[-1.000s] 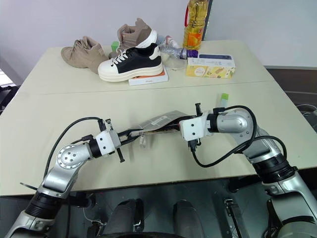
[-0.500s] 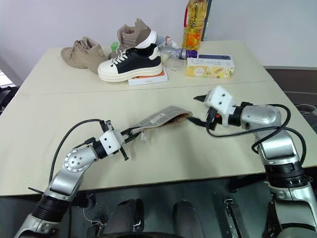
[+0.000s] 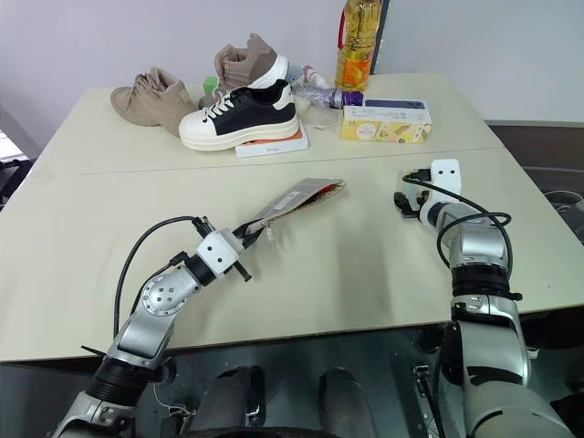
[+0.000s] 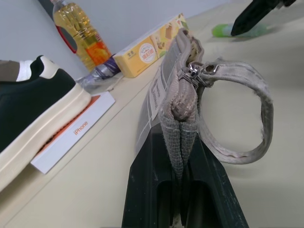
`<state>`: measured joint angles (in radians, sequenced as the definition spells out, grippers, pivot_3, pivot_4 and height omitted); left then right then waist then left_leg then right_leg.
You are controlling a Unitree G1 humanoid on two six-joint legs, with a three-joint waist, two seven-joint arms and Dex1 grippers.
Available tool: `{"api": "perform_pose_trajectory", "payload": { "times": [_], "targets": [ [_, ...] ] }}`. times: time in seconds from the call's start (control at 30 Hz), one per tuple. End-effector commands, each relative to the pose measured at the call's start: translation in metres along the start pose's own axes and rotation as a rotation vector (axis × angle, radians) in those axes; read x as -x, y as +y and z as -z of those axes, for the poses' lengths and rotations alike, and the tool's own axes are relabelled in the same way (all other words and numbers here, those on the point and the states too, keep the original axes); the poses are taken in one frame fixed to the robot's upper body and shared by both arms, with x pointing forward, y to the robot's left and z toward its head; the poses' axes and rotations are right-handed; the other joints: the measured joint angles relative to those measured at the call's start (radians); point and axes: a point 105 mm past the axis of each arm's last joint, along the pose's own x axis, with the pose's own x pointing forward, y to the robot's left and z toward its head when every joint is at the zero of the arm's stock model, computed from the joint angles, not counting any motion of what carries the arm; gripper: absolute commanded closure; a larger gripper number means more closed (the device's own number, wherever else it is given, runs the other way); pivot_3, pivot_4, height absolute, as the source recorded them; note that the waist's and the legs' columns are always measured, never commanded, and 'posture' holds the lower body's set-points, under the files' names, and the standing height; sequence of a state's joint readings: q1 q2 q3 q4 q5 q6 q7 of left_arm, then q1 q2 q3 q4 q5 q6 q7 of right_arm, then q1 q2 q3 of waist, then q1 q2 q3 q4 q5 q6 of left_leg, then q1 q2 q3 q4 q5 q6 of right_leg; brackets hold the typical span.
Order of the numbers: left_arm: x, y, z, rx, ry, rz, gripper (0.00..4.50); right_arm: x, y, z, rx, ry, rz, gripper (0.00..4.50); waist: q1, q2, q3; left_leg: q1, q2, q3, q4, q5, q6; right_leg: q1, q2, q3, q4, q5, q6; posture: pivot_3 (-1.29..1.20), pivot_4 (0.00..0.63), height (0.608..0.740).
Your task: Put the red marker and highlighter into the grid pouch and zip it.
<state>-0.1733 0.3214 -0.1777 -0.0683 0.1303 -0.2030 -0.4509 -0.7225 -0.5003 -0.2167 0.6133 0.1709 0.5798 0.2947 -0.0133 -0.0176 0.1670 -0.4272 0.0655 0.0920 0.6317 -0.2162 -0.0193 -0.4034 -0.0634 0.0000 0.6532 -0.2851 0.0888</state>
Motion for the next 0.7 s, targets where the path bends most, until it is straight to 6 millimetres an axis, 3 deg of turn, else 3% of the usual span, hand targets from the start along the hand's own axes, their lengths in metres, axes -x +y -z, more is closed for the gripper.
{"api": "perform_pose_trajectory", "payload": {
  "times": [0.03, 0.17, 0.3, 0.43, 0.57, 0.7],
  "targets": [
    [-0.001, 0.005, -0.010, -0.018, -0.034, -0.021, 4.50, 0.001, -0.005, -0.013, -0.037, -0.049, 0.020, 1.40, 0.000, 0.000, 0.000, 0.000, 0.000, 0.000, 0.000, 0.000, 0.000, 0.000, 0.000, 0.000, 0.000, 0.000, 0.000, 0.00, 0.150, 0.740],
    [0.001, 0.009, -0.008, -0.014, -0.024, -0.035, 4.50, 0.002, -0.003, -0.018, 0.017, -0.068, 0.018, 3.55, -0.001, 0.000, 0.000, 0.000, 0.000, 0.000, 0.000, 0.000, 0.000, 0.000, 0.000, 0.000, 0.000, 0.000, 0.000, 0.00, 0.150, 0.740],
    [0.002, 0.012, -0.008, -0.008, -0.020, -0.044, 4.50, 0.011, 0.010, -0.037, 0.228, -0.151, -0.053, 3.58, -0.002, 0.000, 0.000, 0.000, 0.000, 0.000, 0.000, 0.000, 0.000, 0.000, 0.000, 0.000, 0.000, 0.000, 0.000, 0.00, 0.150, 0.740],
    [0.003, 0.018, -0.007, 0.001, -0.018, -0.060, 4.50, 0.044, 0.045, -0.066, 0.626, -0.332, -0.268, 3.58, -0.001, 0.001, 0.001, -0.001, 0.000, 0.000, 0.000, 0.000, 0.000, -0.001, 0.000, 0.000, 0.000, 0.000, 0.001, 0.00, 0.150, 0.740],
    [0.003, 0.019, -0.007, -0.001, -0.018, -0.058, 4.50, 0.068, 0.060, -0.057, 0.796, -0.331, -0.440, 3.58, 0.000, 0.001, 0.000, -0.001, 0.000, -0.001, 0.000, 0.000, 0.000, -0.001, 0.001, 0.000, 0.000, -0.001, 0.001, 0.00, 0.150, 0.740],
    [0.001, 0.019, -0.007, -0.001, -0.024, -0.053, 4.50, 0.089, 0.080, -0.052, 0.793, -0.323, -0.593, 3.58, 0.000, 0.001, 0.001, -0.001, 0.000, -0.001, 0.000, 0.000, 0.000, 0.000, 0.000, 0.000, 0.000, -0.001, 0.001, 0.00, 0.150, 0.740]
  ]
}}
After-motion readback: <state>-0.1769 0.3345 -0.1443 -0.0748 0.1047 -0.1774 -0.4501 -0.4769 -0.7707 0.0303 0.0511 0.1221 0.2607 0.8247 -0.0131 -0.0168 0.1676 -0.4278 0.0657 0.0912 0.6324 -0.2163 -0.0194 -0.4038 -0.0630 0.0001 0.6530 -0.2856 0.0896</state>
